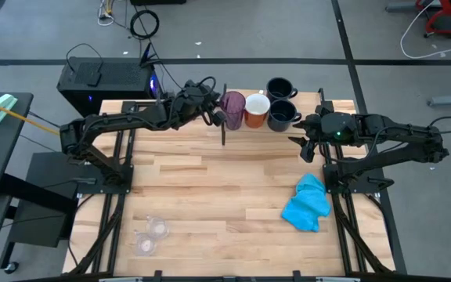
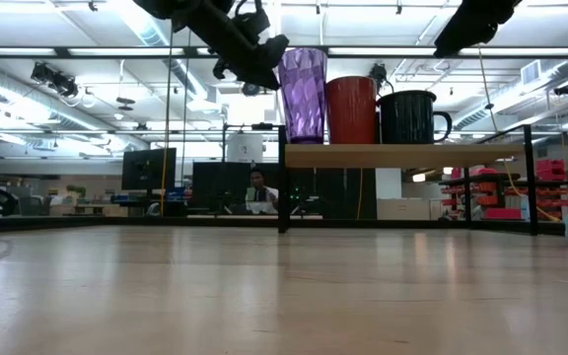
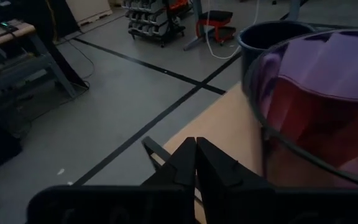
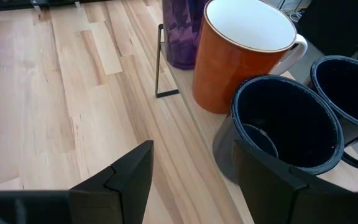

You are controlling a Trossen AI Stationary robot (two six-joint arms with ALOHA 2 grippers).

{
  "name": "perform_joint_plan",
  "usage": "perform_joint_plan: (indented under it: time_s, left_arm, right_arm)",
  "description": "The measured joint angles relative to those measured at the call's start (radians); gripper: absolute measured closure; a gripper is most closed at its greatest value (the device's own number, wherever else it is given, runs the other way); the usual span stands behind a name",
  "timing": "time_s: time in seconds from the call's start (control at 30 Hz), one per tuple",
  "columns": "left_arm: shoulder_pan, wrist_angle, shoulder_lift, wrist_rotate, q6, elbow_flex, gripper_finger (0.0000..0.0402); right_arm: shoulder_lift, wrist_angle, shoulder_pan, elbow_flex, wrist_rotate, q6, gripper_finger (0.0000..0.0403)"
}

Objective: Stack small to large cups/mugs on shelf
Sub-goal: Adjust the mugs on the shelf

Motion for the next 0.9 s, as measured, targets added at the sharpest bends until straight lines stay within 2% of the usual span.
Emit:
perform_joint_plan:
  time_s: [0.33,0.9]
  left_arm:
    - [0.0,0.001,0.0,-0.062,0.015,0.0,0.0387]
    - [0.007,0.01,0.0,-0.11,0.016,0.0,0.0387]
  right_arm:
    - [0.0,0.01,0.0,0.0,0.0,-0.004,0.0179]
    - [0.0,0.014,0.0,0.0,0.0,-0.005,0.0179]
